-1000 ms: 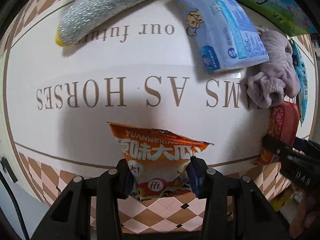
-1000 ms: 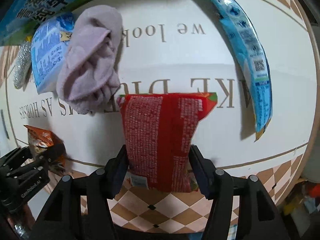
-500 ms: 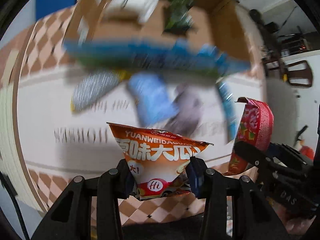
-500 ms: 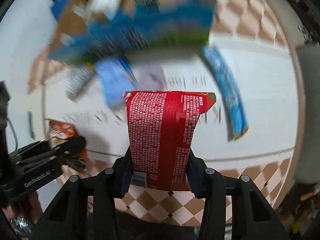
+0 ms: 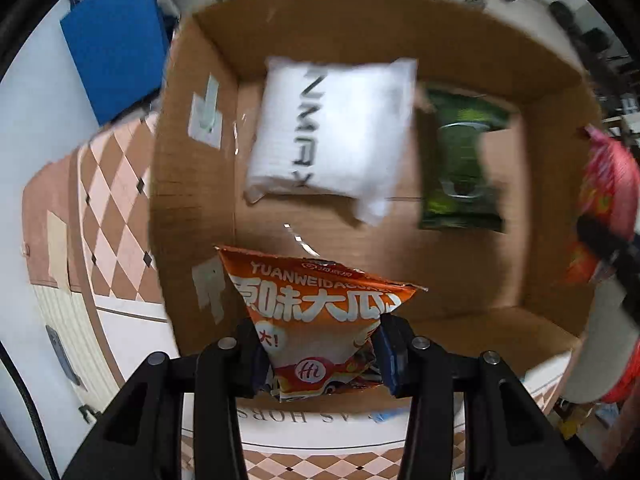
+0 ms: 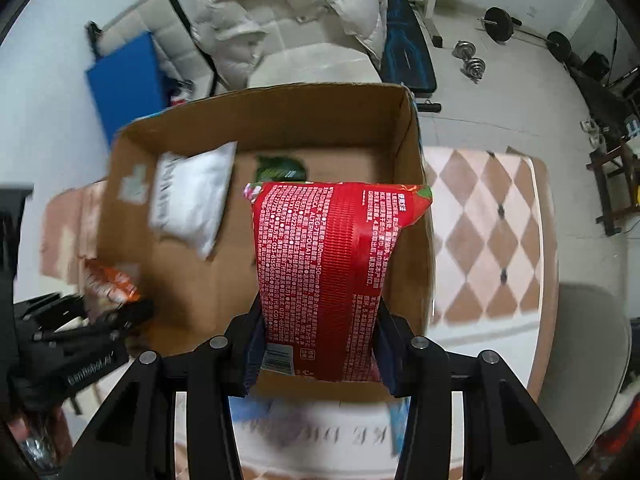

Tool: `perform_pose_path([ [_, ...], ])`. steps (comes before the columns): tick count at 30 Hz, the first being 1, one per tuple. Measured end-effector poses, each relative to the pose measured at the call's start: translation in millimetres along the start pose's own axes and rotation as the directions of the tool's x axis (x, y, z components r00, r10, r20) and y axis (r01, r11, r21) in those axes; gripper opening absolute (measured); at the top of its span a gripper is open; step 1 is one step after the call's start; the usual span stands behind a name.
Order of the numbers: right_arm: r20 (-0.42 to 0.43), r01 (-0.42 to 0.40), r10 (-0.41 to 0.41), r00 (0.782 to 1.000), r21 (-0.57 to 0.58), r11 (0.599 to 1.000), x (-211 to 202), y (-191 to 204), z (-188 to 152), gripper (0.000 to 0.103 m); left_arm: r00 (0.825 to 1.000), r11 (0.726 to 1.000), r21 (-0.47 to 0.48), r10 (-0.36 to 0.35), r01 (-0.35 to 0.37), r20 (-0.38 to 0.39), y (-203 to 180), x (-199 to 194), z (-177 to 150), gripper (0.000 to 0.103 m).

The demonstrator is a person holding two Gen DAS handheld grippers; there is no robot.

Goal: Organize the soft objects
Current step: 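Drop orange panda bag in box with left tool while right drops red bag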

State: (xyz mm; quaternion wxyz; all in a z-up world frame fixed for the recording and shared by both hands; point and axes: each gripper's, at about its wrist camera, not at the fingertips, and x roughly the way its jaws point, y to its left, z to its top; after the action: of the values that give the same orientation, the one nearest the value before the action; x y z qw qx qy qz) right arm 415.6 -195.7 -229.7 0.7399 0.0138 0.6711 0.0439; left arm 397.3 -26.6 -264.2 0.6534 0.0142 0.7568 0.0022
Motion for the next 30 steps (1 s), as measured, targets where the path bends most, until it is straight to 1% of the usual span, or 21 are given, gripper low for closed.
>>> perform_pose_path([
  [1,-0.014,0.021,-0.021,1.000,-0.007,1.000,12.4,2.9,10.6,0.049,1.000,1.000,-0.008,0.005,-0.006,-0.019,3.9,6.9,3.8,0.040],
  [5,-0.049,0.084,-0.086,0.995,-0.036,0.996,49.9,8.3,30.4,0.049,0.996,0.999,-0.019,0.030,-0.032,-0.085,15.0,31.9,10.9,0.041],
  [10,-0.090,0.130,-0.133,0.987,-0.040,0.991,86.3,2.9,50.8,0.049,0.991,0.998,-0.011,0.060,-0.062,-0.117,21.2,45.9,15.0,0.041],
  [17,-0.101,0.135,-0.140,0.985,-0.048,0.990,100.8,4.8,61.9,0.049,0.990,0.998,-0.012,0.053,-0.055,-0.131,26.5,49.4,16.8,0.042],
  [19,-0.109,0.135,-0.141,0.984,-0.054,0.989,103.8,4.9,64.5,0.049,0.990,0.998,-0.014,0.052,-0.054,-0.128,22.8,48.0,20.2,0.042],
  [23,-0.134,0.110,-0.117,0.984,-0.057,0.992,103.7,3.0,65.8,0.050,0.993,0.998,-0.053,0.010,-0.017,-0.120,28.5,41.4,31.1,0.043],
  [25,-0.142,0.099,-0.104,0.984,-0.044,0.994,101.8,-1.4,66.1,0.050,0.996,0.998,-0.056,0.011,-0.016,-0.088,30.4,30.7,33.9,0.058],
  [26,-0.142,0.101,-0.105,0.984,-0.036,0.994,98.5,-2.6,66.3,0.050,0.998,0.998,-0.053,0.016,-0.019,-0.066,30.9,23.9,35.0,0.077],
  [27,-0.138,0.098,-0.101,0.985,-0.029,0.995,94.7,-3.6,66.4,0.050,0.999,0.999,-0.052,0.015,-0.017,-0.044,31.6,17.2,35.9,0.088],
  [28,-0.133,0.093,-0.096,0.986,-0.027,0.995,90.3,-4.3,66.5,0.053,1.000,0.998,-0.054,0.010,-0.012,-0.027,32.7,9.9,36.3,0.088],
  [29,-0.130,0.092,-0.095,0.987,-0.027,0.995,86.4,-4.6,66.3,0.061,1.000,0.998,-0.060,0.001,-0.001,-0.011,34.5,1.3,36.5,0.088],
  [30,-0.124,0.091,-0.094,0.988,-0.028,0.995,81.9,-4.8,65.8,0.068,1.000,0.998,-0.064,-0.008,0.008,0.000,36.4,-6.4,36.7,0.089],
])
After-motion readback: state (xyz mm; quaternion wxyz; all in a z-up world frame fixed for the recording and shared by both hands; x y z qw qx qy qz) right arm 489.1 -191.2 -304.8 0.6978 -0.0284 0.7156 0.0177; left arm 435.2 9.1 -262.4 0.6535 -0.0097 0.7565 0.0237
